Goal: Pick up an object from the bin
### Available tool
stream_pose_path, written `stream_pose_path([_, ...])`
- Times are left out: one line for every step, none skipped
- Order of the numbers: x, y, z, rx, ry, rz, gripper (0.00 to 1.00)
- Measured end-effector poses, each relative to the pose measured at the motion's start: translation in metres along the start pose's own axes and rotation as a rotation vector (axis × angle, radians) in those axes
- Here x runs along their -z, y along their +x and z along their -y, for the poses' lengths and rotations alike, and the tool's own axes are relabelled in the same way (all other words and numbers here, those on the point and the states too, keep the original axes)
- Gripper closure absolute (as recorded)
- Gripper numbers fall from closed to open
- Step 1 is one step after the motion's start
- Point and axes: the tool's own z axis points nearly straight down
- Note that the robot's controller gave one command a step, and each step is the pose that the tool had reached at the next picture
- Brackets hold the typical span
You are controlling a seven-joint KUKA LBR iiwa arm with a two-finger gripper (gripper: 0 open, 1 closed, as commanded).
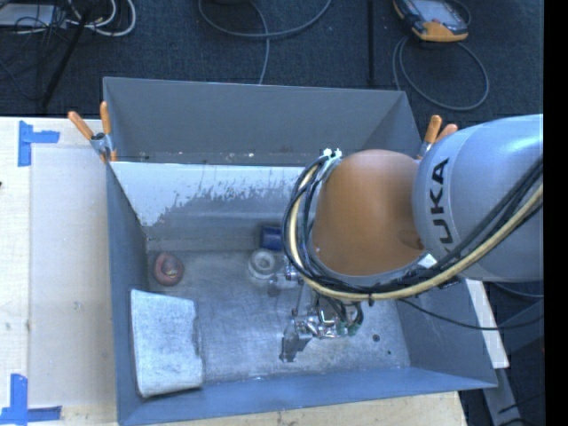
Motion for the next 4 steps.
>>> stream_pose_path([-0.052,-0.048,0.044,0.120,0.001,0.007,0.00])
stream_pose_path([-0.120,-0.070,0.117,0.226,-0.002,0.013,0.00])
stream_pose_path([-0.116,-0.071,0.116,0.227,-0.001,0.013,1.00])
stream_pose_path([0.050,-0.056,0.104,0.345,0.002,0.019,1.00])
